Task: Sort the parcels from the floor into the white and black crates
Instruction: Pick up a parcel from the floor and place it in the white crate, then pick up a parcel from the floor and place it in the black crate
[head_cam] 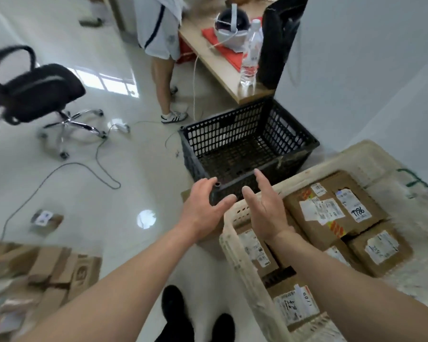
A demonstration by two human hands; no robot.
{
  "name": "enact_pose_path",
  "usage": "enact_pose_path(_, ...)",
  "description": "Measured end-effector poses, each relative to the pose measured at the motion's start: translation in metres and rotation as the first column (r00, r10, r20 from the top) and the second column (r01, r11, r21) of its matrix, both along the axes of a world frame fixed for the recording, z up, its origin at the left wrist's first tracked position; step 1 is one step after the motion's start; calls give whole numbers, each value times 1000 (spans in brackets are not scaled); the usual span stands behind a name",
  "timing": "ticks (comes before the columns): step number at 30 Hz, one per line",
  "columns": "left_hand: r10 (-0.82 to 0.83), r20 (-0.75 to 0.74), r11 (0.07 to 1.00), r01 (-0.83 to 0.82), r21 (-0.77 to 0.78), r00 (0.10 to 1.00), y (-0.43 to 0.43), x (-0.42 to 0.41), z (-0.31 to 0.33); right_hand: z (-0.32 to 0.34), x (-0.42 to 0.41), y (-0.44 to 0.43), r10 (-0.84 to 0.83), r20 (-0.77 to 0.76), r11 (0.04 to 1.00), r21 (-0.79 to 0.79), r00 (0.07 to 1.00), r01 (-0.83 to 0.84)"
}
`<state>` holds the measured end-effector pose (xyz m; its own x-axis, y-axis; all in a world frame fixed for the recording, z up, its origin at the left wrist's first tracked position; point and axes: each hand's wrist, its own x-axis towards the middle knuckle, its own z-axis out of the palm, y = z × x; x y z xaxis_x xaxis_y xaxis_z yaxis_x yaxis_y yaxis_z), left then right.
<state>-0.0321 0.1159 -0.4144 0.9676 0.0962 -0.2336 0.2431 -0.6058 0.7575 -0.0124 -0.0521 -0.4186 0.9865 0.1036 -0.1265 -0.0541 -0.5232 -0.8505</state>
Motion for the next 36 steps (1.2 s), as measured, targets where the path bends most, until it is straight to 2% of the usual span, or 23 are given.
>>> enact_pose_path(6, 295, -3, 955, -295, -17, 955, 96, -74, 7, 4, -17, 85, 257, -5, 965, -44, 966, -257)
enact_pose_path(12, 534, 2, 845, -534, -21, 845, 185, -162, 12, 11, -54, 179, 467, 32, 882, -83, 884, -463)
enact_pose_path(17, 677, 13, 735, -675, -63, 736, 250, -249, 11, 12, -109, 255, 585, -2, 804, -132, 811, -580)
enact_pose_path(22, 786, 7, 616, -781, -104, 619, 303, -351, 10, 10, -183, 326, 674, -30, 734, -88, 738, -673)
enact_pose_path(25, 831, 26, 556, -829, -65, 556, 332, -408, 8, 9, -225, 366, 722, -37, 690, -49, 691, -723)
enact_pose_path(32, 937, 13, 350, -935, -61, 350, 380, -534, 3, 5, -314, 449, 841, -19, 538, -64, 540, -841)
enact_pose_path(36, 982, -9, 188, -981, -43, 189, 391, -595, 2, 4, -363, 491, 900, -17, 434, -62, 436, -899)
